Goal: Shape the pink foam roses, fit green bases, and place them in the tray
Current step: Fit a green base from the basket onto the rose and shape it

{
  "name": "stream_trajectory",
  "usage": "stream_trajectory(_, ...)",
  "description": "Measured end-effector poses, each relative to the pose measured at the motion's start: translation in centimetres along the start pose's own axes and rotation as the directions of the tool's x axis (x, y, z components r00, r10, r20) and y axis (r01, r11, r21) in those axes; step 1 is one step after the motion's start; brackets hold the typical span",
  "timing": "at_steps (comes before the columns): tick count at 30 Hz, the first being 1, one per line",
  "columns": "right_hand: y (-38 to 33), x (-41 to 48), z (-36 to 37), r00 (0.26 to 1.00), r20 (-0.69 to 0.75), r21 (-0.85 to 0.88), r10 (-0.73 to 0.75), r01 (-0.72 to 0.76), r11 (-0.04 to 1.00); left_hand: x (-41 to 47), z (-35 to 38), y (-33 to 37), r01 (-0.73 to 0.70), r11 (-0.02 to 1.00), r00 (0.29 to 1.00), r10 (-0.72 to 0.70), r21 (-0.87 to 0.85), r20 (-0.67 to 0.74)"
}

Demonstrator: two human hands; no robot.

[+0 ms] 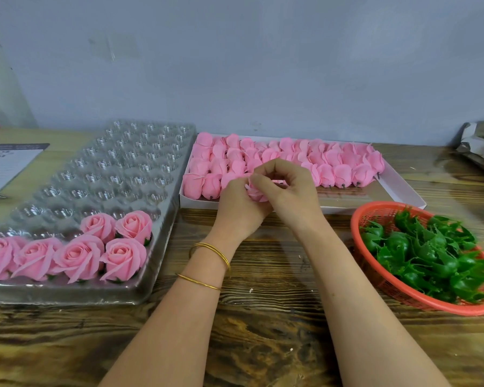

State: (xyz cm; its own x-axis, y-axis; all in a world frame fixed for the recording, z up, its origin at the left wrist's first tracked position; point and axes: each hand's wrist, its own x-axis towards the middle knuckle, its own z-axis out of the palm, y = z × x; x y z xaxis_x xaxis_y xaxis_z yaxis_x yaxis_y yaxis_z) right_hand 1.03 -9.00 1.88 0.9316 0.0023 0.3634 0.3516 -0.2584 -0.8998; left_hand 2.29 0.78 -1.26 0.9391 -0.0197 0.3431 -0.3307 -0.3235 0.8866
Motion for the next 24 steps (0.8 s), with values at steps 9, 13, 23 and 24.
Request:
stream_trajectory(9, 0.2, -0.3, 0.7, 0.998, -0.049, -0.118, -0.035, 0.029, 0.993, 0.3, 0.3, -0.4, -0.023, 0.980, 1.000, 0.019, 0.197, 0.024)
stream_trajectory(13, 0.4, -0.3, 1.0, 0.997, -0.074, -0.124, -0.038, 0.029, 0.992, 0.2, 0.2, -0.3, -0.012, 0.978, 1.000, 0.011, 0.207, 0.003)
stream_trajectory(23, 0.5, -0.3, 2.0, 0.990, -0.139, -0.040, -0.027, 0.022, 0.999, 0.2, 0.3, 0.0, -0.048, 0.960, 0.996, 0.066, 0.276, -0.056)
stream_trajectory(24, 0.5, -0.3, 2.0, 0.991, -0.135, -0.017, -0.015, 0.013, 1.000, 0.2, 0.3, 0.1, -0.044, 0.967, 0.996, 0.063, 0.250, -0.069)
